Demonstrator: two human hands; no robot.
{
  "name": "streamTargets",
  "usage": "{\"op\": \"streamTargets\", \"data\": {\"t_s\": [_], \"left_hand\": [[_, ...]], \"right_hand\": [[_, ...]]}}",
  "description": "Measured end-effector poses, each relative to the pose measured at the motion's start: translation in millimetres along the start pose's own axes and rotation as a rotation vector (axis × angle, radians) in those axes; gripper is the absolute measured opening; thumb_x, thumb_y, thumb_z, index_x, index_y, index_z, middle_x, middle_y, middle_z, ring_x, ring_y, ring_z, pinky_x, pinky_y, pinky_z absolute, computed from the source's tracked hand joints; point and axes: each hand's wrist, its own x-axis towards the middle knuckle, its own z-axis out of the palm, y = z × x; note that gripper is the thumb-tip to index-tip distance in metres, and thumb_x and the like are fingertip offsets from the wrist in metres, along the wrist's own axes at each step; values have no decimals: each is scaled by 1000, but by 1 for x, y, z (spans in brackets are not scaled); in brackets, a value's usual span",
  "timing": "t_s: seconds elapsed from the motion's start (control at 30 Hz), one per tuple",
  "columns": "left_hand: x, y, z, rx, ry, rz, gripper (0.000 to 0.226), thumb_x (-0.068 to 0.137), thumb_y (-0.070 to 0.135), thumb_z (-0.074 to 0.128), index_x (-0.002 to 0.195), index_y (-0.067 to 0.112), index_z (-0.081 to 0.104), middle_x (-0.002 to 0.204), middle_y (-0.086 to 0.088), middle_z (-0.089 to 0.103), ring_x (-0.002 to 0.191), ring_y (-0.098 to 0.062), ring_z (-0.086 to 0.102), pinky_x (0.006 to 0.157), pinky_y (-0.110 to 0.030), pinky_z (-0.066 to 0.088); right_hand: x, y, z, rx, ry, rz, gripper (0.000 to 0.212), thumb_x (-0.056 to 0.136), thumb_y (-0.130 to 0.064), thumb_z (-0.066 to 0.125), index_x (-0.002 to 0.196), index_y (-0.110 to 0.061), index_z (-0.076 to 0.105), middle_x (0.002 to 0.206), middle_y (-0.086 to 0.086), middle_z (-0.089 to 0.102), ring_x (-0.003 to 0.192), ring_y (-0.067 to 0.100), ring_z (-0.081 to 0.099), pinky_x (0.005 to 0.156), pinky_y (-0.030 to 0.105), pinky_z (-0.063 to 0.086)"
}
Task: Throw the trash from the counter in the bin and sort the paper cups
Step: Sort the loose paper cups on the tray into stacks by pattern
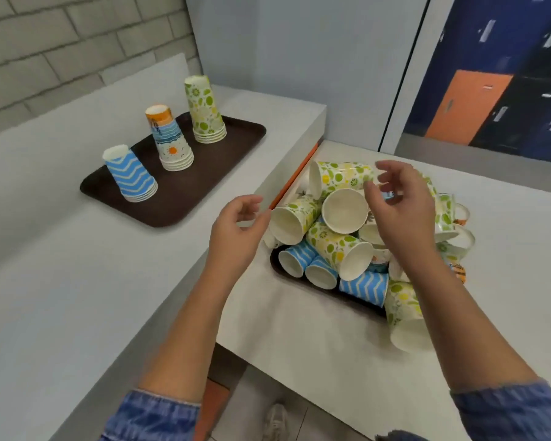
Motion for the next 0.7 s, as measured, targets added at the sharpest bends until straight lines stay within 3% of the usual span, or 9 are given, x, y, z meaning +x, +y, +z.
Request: {"op": "streamTargets", "data": {"t_s": [0.13, 0.2, 0.27, 0.37, 0.47, 0.7], "left_hand": [[55, 11, 17, 50, -155, 78, 25, 82, 28, 69, 107, 28, 62, 98, 10, 60, 95, -4, 57, 77, -17, 45], [77, 16, 32, 102, -228, 124, 30, 81, 32, 69, 110, 29, 61, 104, 7, 60, 97, -2, 55, 78, -15, 41], [96, 21, 50, 206, -303, 186, 37, 81, 34, 69, 115, 26, 59, 111, 3, 59, 100, -3, 52, 78, -11, 36], [119, 30, 79, 393, -415, 265, 52, 80, 39, 69, 126, 21, 53, 120, -2, 56, 113, -13, 51, 92, -25, 41], [139, 42, 110, 583, -503, 299, 64, 79, 46, 68, 134, 20, 46, 131, -5, 52, 123, -23, 46, 101, -42, 40], [170, 41, 173, 953, -696, 272, 90, 73, 58, 68, 144, 18, 30, 143, -10, 43, 131, -32, 39, 103, -44, 33]], "right_hand": [[50, 20, -21, -363, 13, 143, 51, 82, -39, 65, 128, -21, 50, 120, 6, 53, 104, 17, 53, 82, 32, 44], [68, 34, -27, -524, -57, 258, 68, 80, -46, 68, 136, -16, 43, 131, 12, 47, 120, 29, 47, 95, 42, 41], [81, 47, -27, -629, -155, 384, 87, 74, -54, 71, 141, -12, 36, 138, 17, 41, 127, 35, 41, 99, 46, 39], [90, 64, -24, -731, -314, 523, 104, 68, -62, 72, 145, -9, 27, 142, 20, 37, 130, 37, 39, 100, 47, 39], [94, 76, -23, -774, -388, 578, 105, 67, -62, 73, 144, -8, 27, 141, 20, 39, 128, 37, 41, 98, 46, 40], [92, 97, -32, -734, -420, 601, 101, 68, -53, 76, 145, -13, 24, 137, 17, 45, 123, 36, 46, 94, 43, 42]]}}
